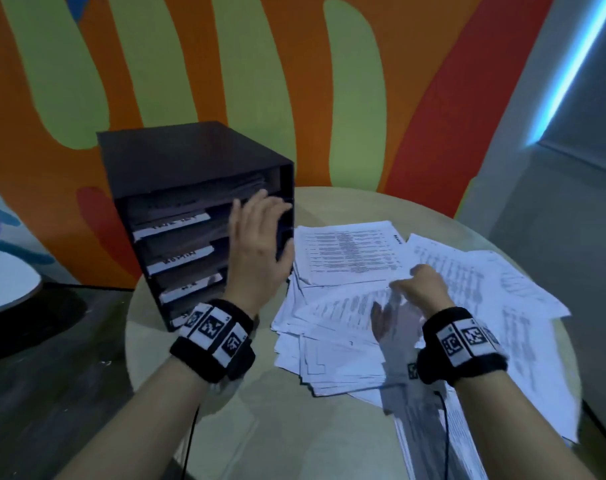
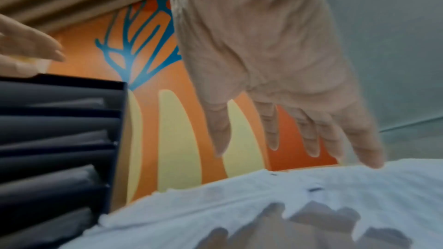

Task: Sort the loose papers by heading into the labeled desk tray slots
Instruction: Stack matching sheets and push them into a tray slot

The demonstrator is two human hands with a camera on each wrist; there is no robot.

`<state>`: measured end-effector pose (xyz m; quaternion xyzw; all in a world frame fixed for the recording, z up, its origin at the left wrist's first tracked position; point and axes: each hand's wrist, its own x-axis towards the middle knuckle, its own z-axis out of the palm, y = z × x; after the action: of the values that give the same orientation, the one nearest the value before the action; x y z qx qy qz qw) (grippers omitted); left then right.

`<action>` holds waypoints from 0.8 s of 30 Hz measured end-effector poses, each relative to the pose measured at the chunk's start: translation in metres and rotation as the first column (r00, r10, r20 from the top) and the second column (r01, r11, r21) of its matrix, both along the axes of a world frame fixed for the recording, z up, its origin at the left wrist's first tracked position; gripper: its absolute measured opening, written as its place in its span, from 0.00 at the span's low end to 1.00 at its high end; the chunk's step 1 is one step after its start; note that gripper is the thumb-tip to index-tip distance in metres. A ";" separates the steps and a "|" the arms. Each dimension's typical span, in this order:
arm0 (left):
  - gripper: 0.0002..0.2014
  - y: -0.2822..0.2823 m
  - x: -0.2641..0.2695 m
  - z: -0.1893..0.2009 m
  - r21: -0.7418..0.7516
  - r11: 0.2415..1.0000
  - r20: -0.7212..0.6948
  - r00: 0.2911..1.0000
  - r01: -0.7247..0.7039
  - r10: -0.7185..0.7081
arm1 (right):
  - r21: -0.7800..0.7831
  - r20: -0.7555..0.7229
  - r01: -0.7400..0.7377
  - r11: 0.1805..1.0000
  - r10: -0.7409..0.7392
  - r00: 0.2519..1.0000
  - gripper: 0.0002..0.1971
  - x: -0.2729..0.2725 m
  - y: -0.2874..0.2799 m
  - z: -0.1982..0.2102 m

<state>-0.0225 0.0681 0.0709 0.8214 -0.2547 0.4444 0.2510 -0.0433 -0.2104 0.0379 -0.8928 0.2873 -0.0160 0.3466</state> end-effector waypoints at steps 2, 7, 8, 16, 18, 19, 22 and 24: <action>0.28 -0.029 0.008 -0.016 0.149 0.985 -0.216 0.975 0.083 -0.049 | -0.081 -0.224 -0.019 0.997 0.000 0.975 0.40 -0.012 -0.020 -0.014; 0.44 -0.081 0.033 -0.066 0.486 0.838 -0.590 0.800 0.248 0.105 | -0.149 -0.483 -0.163 0.975 0.072 0.873 0.62 -0.039 -0.044 -0.050; 0.45 -0.088 0.037 -0.073 0.531 0.806 -0.608 0.780 0.262 0.147 | -0.171 -0.473 -0.166 0.971 0.066 0.878 0.59 -0.043 -0.044 -0.050; 0.42 -0.116 0.072 -0.078 0.596 0.754 -0.714 0.611 0.274 0.342 | -0.148 -0.513 -0.198 0.969 0.096 0.853 0.58 -0.044 -0.040 -0.046; 0.36 -0.121 0.075 -0.075 0.614 0.728 -0.726 0.580 0.305 0.369 | -0.148 -0.515 -0.203 0.968 0.100 0.852 0.58 -0.044 -0.041 -0.048; 0.32 -0.123 0.075 -0.073 0.643 0.706 -0.703 0.595 0.297 0.390 | -0.148 -0.513 -0.204 0.968 0.101 0.852 0.59 -0.043 -0.042 -0.051; 0.17 -0.132 0.073 -0.062 0.748 0.606 -0.604 0.653 0.269 0.456 | -0.146 -0.501 -0.192 0.971 0.095 0.860 0.60 -0.042 -0.043 -0.056; 0.08 -0.137 0.069 -0.056 0.829 0.493 -0.517 0.698 0.265 0.495 | -0.149 -0.487 -0.185 0.971 0.091 0.869 0.60 -0.041 -0.043 -0.061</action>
<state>0.0460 -0.0694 0.0145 0.9501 -0.2620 -0.0770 -0.1505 -0.0847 -0.2539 -0.0231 -0.9164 0.2962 0.2015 0.1785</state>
